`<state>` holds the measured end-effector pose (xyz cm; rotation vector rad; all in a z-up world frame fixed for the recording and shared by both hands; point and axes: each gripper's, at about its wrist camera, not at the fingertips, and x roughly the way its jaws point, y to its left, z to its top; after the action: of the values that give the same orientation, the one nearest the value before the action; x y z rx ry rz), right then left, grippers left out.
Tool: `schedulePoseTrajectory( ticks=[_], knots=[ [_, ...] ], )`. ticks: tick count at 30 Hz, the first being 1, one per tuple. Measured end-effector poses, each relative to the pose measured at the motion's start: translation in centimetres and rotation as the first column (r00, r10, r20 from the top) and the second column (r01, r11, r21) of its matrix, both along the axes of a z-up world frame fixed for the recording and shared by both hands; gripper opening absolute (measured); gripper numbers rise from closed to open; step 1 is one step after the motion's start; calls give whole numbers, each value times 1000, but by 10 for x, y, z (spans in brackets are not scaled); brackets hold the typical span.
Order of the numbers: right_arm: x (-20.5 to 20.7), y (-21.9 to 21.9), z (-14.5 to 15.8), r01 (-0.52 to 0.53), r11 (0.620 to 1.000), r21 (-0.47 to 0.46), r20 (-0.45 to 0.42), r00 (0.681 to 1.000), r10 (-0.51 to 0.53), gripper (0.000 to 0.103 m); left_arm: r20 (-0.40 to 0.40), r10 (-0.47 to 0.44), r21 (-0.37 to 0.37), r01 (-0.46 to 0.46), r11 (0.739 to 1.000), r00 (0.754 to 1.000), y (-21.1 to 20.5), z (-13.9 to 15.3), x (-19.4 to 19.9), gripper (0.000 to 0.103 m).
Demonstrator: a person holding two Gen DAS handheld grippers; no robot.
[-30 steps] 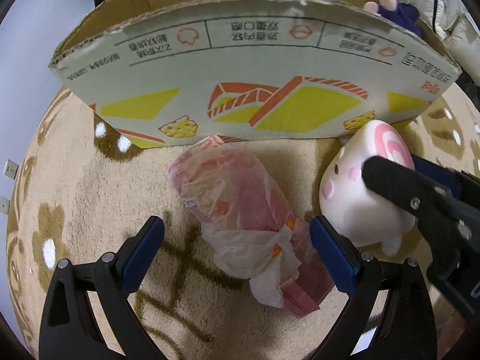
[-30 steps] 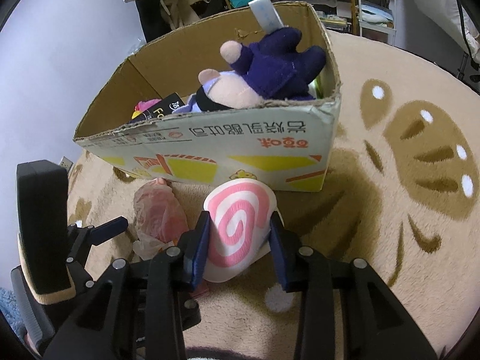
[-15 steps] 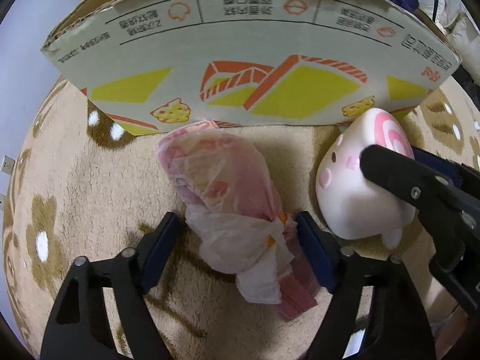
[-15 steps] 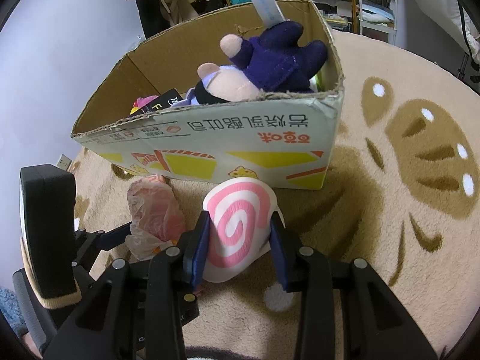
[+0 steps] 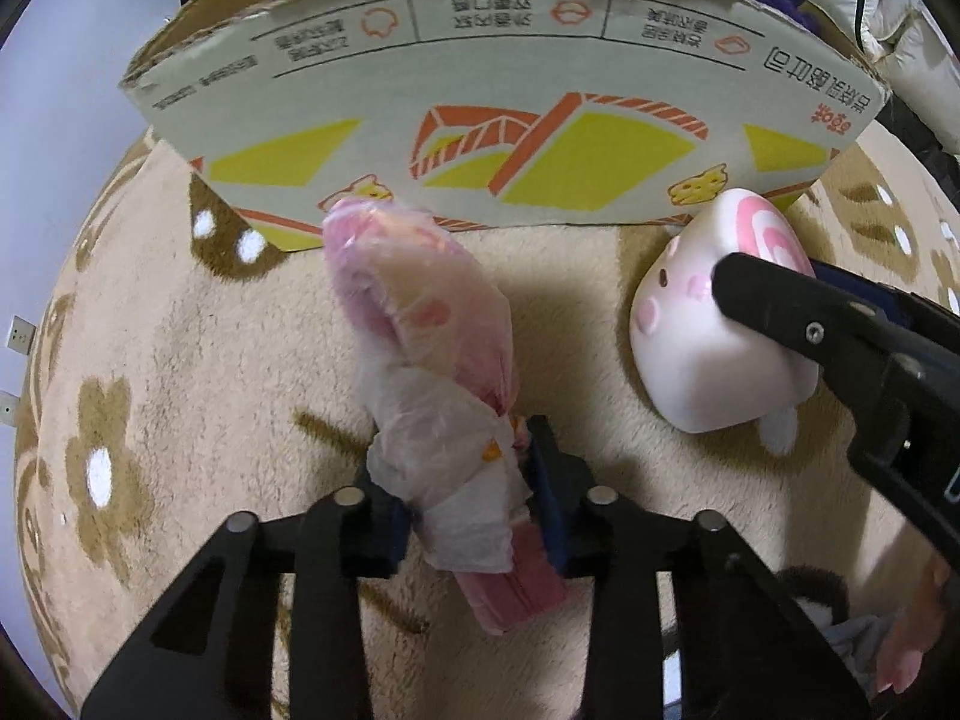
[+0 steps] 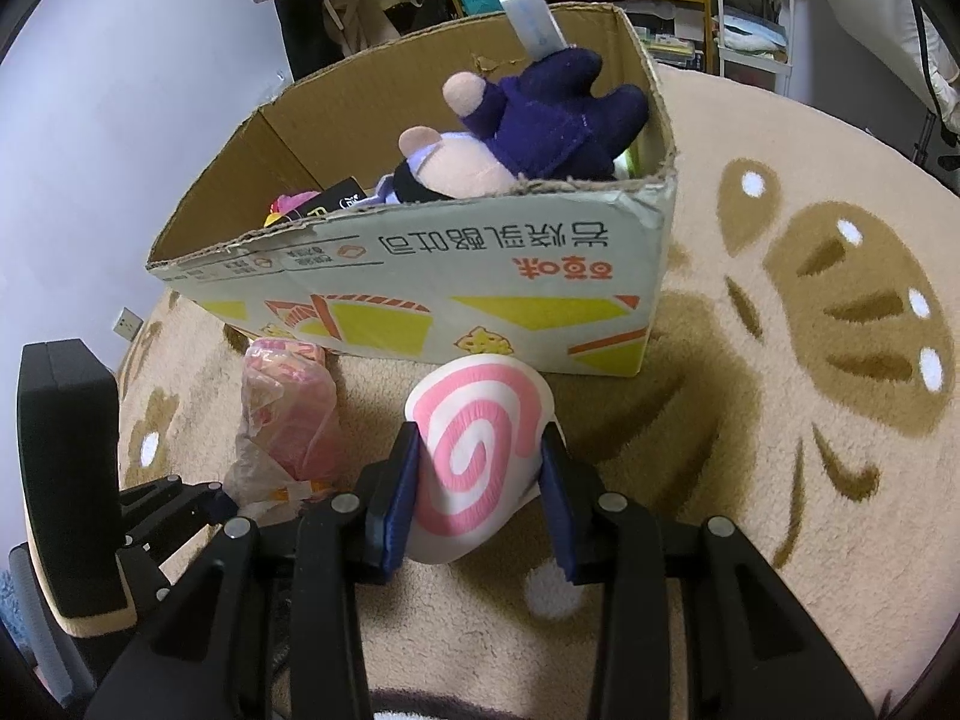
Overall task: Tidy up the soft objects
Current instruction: 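Grasp the pink wrapped item with the left tool while the right tool grasps the swirl cushion, then lift the pink wrapped item over the box while the right tool lifts the swirl cushion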
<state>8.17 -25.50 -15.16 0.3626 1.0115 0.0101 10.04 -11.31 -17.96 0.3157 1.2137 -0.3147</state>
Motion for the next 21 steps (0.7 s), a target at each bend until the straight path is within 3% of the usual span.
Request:
schedulePoseTrajectory(
  ticks=[3,11,21],
  knots=[
    [-4,1,3,6,1000,-5,10,1000,-6,40,6,9,-3,-9,1000,1000,3,4,-5,22],
    [-18,-1,20,27,1000,-10,75,997,-26,39,27,37,-20,-36,999,999,17,17,-19,18],
    [-33,-1,47,37,999,-38,182,983,-30,39,164,74,-84,-61,995,984,27,69,-21,18]
  ],
)
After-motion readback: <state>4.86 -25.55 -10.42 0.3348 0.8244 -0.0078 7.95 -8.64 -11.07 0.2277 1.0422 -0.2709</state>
